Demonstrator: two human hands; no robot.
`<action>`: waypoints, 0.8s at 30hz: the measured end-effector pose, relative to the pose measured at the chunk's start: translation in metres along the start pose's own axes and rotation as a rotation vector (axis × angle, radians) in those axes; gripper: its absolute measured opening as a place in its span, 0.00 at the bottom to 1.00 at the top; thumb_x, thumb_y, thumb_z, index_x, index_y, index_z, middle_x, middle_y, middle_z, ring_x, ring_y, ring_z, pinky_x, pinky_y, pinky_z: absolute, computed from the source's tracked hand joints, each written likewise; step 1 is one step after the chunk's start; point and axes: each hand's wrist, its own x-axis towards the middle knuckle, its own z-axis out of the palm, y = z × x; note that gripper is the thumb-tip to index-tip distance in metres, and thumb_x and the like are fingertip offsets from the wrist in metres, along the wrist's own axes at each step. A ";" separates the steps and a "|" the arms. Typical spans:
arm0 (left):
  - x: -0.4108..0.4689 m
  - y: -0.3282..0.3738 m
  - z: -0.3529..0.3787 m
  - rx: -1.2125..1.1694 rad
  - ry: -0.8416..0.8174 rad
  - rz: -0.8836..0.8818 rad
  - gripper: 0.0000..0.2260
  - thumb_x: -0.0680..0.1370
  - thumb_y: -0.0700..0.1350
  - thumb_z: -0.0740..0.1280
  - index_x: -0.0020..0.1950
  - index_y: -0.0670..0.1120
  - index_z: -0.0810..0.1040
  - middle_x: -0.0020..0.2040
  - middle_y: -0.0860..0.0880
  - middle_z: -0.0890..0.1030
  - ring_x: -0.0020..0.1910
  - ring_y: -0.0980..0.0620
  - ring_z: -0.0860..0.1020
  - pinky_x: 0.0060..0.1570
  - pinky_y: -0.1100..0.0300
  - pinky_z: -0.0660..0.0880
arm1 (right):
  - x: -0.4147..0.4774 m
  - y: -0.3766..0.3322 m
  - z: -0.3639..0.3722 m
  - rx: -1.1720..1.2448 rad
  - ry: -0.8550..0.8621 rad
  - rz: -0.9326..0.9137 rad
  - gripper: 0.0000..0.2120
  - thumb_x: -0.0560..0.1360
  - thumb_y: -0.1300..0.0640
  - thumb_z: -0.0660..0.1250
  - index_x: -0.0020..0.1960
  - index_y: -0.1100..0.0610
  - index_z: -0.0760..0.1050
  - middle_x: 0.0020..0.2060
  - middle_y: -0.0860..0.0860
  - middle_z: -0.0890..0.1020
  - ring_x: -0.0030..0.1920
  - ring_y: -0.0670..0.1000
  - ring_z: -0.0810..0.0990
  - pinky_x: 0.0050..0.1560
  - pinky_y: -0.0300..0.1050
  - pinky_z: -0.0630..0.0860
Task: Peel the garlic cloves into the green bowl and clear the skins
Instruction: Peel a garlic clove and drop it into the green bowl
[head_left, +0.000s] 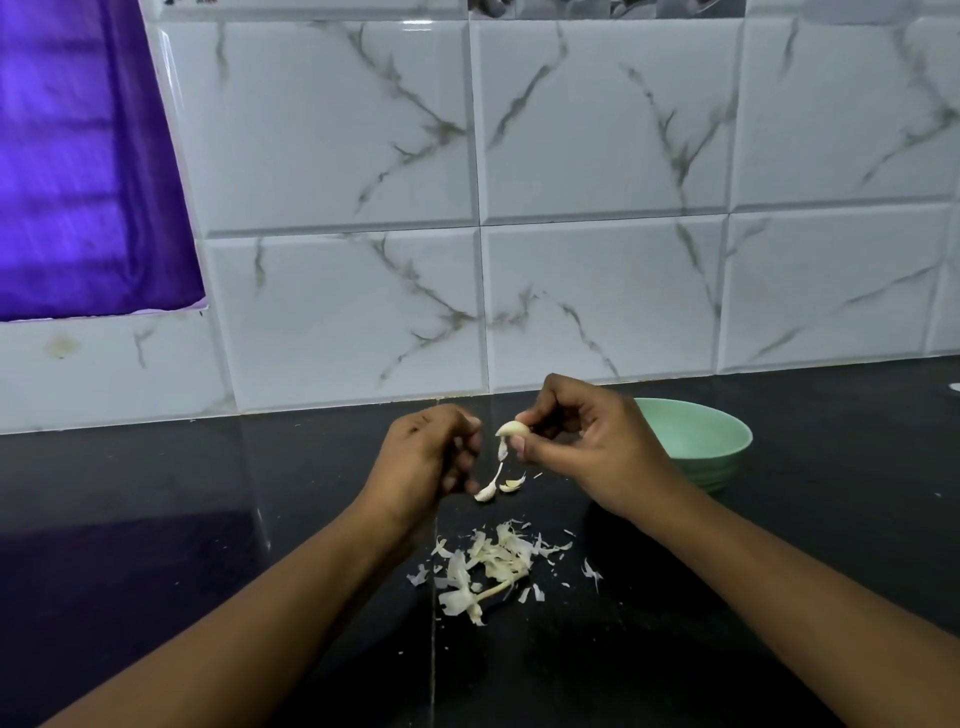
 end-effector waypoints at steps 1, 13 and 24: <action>0.002 0.003 -0.003 -0.049 0.011 -0.065 0.14 0.77 0.39 0.60 0.31 0.43 0.72 0.24 0.50 0.68 0.19 0.56 0.61 0.22 0.63 0.68 | 0.000 0.000 0.000 -0.089 0.020 -0.045 0.10 0.68 0.65 0.75 0.35 0.54 0.75 0.37 0.50 0.84 0.37 0.50 0.82 0.42 0.43 0.80; 0.006 0.019 -0.033 1.039 -0.527 0.085 0.08 0.74 0.40 0.72 0.48 0.51 0.85 0.31 0.60 0.81 0.31 0.59 0.80 0.28 0.65 0.74 | 0.004 0.008 0.001 0.117 -0.093 0.347 0.07 0.70 0.69 0.71 0.40 0.61 0.75 0.29 0.53 0.81 0.30 0.45 0.81 0.32 0.36 0.78; 0.001 0.025 -0.033 0.974 -0.421 0.236 0.18 0.63 0.55 0.78 0.29 0.44 0.75 0.23 0.48 0.78 0.22 0.56 0.75 0.29 0.65 0.70 | 0.002 0.005 0.002 0.282 -0.132 0.476 0.06 0.70 0.68 0.71 0.41 0.62 0.75 0.33 0.57 0.83 0.30 0.48 0.82 0.32 0.38 0.80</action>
